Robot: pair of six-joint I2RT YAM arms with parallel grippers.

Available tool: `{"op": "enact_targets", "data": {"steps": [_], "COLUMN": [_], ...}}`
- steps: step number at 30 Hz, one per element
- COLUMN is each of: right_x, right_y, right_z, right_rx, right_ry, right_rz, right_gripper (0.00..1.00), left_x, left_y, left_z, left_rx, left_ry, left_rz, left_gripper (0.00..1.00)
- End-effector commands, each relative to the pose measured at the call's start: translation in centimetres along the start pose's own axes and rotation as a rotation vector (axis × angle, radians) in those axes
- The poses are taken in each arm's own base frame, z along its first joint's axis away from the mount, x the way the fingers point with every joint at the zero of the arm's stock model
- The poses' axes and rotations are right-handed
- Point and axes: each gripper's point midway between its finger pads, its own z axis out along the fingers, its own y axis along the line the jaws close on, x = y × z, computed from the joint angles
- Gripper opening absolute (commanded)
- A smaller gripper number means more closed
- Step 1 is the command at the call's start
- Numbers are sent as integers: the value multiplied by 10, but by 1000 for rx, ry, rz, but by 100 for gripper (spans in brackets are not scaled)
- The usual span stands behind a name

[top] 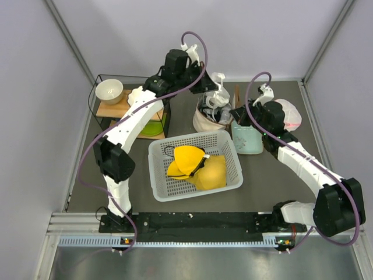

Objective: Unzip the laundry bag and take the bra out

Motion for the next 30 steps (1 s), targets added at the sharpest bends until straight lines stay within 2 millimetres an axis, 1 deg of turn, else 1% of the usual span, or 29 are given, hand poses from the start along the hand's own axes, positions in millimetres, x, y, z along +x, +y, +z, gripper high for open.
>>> {"op": "enact_targets", "data": {"steps": [1, 2, 4, 5, 7, 8, 10, 11, 12, 13, 14, 15, 16, 17, 18, 19, 20, 21, 22, 23, 24, 25, 26, 27, 29, 30], "right_x": [-28, -29, -29, -30, -32, -33, -35, -36, -36, -37, -37, -38, -38, -39, -40, -39, -40, -41, -41, -41, -40, -40, -40, -39, -41, -41], "right_y": [16, 17, 17, 18, 19, 19, 21, 21, 20, 21, 22, 22, 23, 23, 24, 24, 24, 24, 25, 25, 25, 25, 25, 25, 26, 25], "right_z": [-10, -10, -11, -10, -12, -12, -13, -14, -14, -15, -16, -16, -16, -16, -16, -16, -15, -15, -15, -14, -13, -13, -13, -12, -11, -10], "right_rx": [-34, -37, -37, -38, -40, -40, -42, -41, -40, -43, -44, -45, -47, -47, -50, -50, -51, -53, -55, -56, -58, -59, -59, -62, -63, -62], "right_ry": [-76, -78, -76, -75, -81, -81, -85, -87, -88, -90, -92, -94, -94, -94, -96, -94, -95, -98, -98, -100, -98, -96, -96, -94, -97, -94], "right_rz": [-3, -2, -5, -7, -14, -12, -16, -18, -19, -20, -19, -21, -21, -23, -23, -25, -25, -24, -23, -23, -22, -20, -19, -19, -18, -19], "right_gripper": [0, 0, 0, 0, 0, 0, 0, 0, 0, 0, 0, 0, 0, 0, 0, 0, 0, 0, 0, 0, 0, 0, 0, 0, 0, 0], "left_x": [-41, -45, -48, -52, -55, -58, -59, -57, -56, -47, -43, -37, -19, -12, -7, 11, 15, 28, 32, 34, 42, 44, 42, 46, 45, 43], "left_y": [-56, -61, -70, -80, -89, -98, -106, -111, -114, -110, -116, -116, -107, -113, -115, -105, -113, -105, -107, -111, -102, -99, -97, -91, -89, -95], "left_z": [-51, -60, -71, -84, -96, -109, -122, -133, -139, -139, -153, -156, -151, -164, -168, -162, -175, -172, -175, -188, -186, -189, -195, -194, -192, -193], "left_rx": [121, 127, 140, 158, 170, 186, 200, 204, 208, 206, 217, 227, 226, 248, 265, 259, 279, 270, 287, 289, 265, 255, 238, 219, 212, 233], "left_ry": [-133, -149, -167, -188, -211, -231, -240, -241, -240, -216, -223, -213, -161, -158, -158, -116, -128, -107, -114, -140, -130, -139, -167, -168, -168, -163], "left_rz": [70, 75, 77, 84, 90, 105, 120, 132, 140, 135, 147, 146, 127, 130, 127, 103, 102, 87, 94, 102, 92, 95, 108, 106, 108, 116], "left_gripper": [0, 0, 0, 0, 0, 0, 0, 0, 0, 0, 0, 0, 0, 0, 0, 0, 0, 0, 0, 0, 0, 0, 0, 0, 0, 0]}}
